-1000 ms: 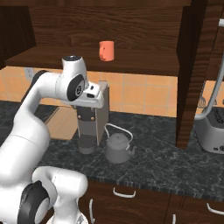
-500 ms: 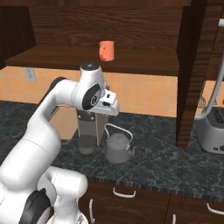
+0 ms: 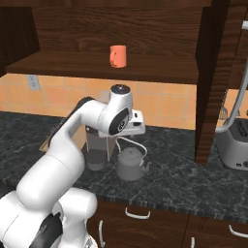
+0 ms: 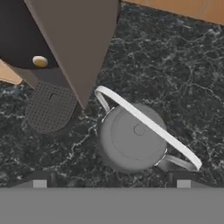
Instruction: Pick the kettle from the counter and place it on the tray. Then pick the mug from the cabinet and place it on the tray. Then close the cabinet doors.
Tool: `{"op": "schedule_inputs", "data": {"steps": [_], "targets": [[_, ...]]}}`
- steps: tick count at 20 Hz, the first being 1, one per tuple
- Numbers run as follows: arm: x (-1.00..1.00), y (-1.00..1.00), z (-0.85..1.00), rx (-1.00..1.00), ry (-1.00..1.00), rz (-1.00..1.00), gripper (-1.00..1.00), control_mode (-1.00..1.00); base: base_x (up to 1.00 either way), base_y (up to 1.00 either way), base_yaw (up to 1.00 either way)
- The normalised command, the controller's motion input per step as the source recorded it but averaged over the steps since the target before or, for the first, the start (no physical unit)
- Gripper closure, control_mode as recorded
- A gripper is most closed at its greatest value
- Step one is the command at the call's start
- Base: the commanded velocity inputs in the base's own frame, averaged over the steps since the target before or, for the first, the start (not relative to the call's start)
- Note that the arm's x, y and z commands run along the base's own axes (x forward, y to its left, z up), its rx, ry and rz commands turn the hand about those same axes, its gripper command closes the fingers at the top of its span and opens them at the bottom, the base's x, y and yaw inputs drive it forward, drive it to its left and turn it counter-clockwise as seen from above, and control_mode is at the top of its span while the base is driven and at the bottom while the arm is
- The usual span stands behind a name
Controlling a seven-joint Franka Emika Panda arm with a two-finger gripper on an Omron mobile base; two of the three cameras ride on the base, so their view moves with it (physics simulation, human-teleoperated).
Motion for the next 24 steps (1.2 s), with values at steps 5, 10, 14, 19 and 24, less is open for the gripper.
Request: {"op": "schedule_inputs", "data": {"steps": [5,10,14,19,24], "targets": [[0.06,-0.34,-0.23,-0.07,0.03,0.30,-1.00,-1.00,0.00,0.00,0.00],[0.35,-0.02,-0.13,-0.03,0.07,0.09,-1.00,-1.00,0.00,0.00,0.00],[0.41,-0.10,-0.19,-0.04,0.06,0.05,-1.00,-1.00,0.00,0.00,0.00],[0.35,-0.08,-0.22,-0.02,0.09,0.02,-1.00,-1.00,0.00,0.00,0.00],[0.35,0.00,-0.22,-0.02,0.11,0.00,-1.00,-1.00,0.00,0.00,0.00]]}}
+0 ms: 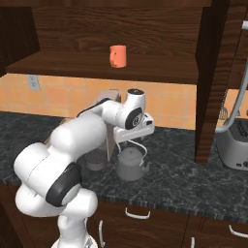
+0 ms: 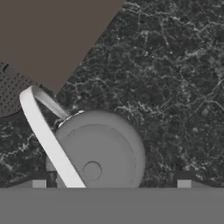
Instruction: Pick the kettle from the counter and place it on the tray. Then pick the mug from the cabinet and place it on the tray. Then close the cabinet doors.
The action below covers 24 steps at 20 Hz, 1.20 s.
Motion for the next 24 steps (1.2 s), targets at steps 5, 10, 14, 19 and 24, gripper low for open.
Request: {"op": "schedule_inputs", "data": {"steps": [5,10,14,19,24], "targets": [[0.23,0.00,-0.22,0.00,0.05,0.00,1.00,-1.00,0.00,0.00,0.00],[0.01,0.00,-0.11,0.00,0.00,0.00,1.00,-1.00,0.00,0.00,0.00],[-0.38,0.07,0.00,0.00,-0.03,0.10,1.00,-1.00,0.00,0.00,0.00],[-0.86,0.37,0.41,-0.01,-0.14,0.21,1.00,-1.00,0.00,0.00,0.00],[-0.53,0.95,0.61,-0.16,-0.03,0.22,1.00,-1.00,0.00,0.00,0.00]]}}
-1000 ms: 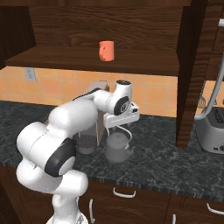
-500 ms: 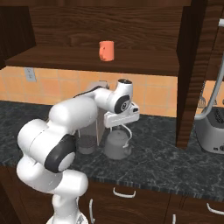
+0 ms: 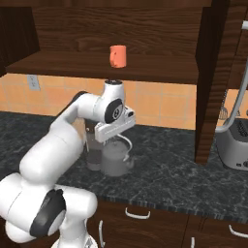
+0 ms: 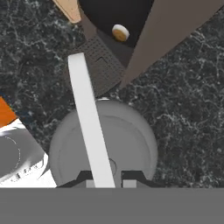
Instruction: Pick the kettle from the counter and place it on the tray. Then pick the mug from the cabinet and place it on the tray. Then close the cabinet doors.
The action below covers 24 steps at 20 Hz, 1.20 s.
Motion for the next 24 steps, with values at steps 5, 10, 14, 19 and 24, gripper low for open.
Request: {"op": "schedule_inputs", "data": {"steps": [5,10,14,19,24], "targets": [[-0.75,1.00,0.24,-0.15,-0.30,0.10,1.00,-1.00,0.00,0.00,0.00],[-0.33,0.79,0.14,-0.08,-0.11,0.01,1.00,-1.00,0.00,0.00,0.00],[0.00,0.00,0.00,0.00,0.00,0.00,1.00,-1.00,0.00,0.00,0.00],[-0.01,0.17,0.00,0.00,0.00,0.00,1.00,-1.00,0.00,0.00,0.00],[-0.01,0.95,-0.05,0.00,0.00,0.05,1.00,-1.00,0.00,0.00,0.00]]}}
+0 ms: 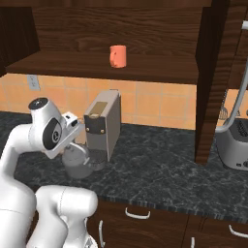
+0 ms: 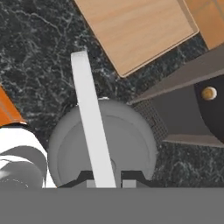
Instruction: Pick the kettle from the counter and place it on the tray. Then pick the mug from the cabinet and place it on the tray. Then close the cabinet doors.
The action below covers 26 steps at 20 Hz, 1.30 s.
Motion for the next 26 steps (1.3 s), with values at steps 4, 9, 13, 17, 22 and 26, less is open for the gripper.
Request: {"op": "schedule_inputs", "data": {"steps": [4,9,13,17,22,26], "targets": [[0.13,1.00,-0.13,0.01,0.01,0.05,1.00,-1.00,0.00,0.00,0.00],[0.47,0.75,-0.15,0.03,0.02,0.00,1.00,-1.00,0.00,0.00,0.00],[0.06,0.02,-0.01,-0.02,0.01,0.01,1.00,-1.00,0.00,0.00,0.00],[0.79,0.19,0.00,0.01,0.00,0.00,1.00,-1.00,0.00,0.00,0.00],[0.89,0.32,0.00,0.01,0.00,0.00,1.00,-1.00,0.00,0.00,0.00],[0.70,0.38,0.00,0.00,0.04,0.00,1.00,-1.00,0.00,0.00,0.00]]}}
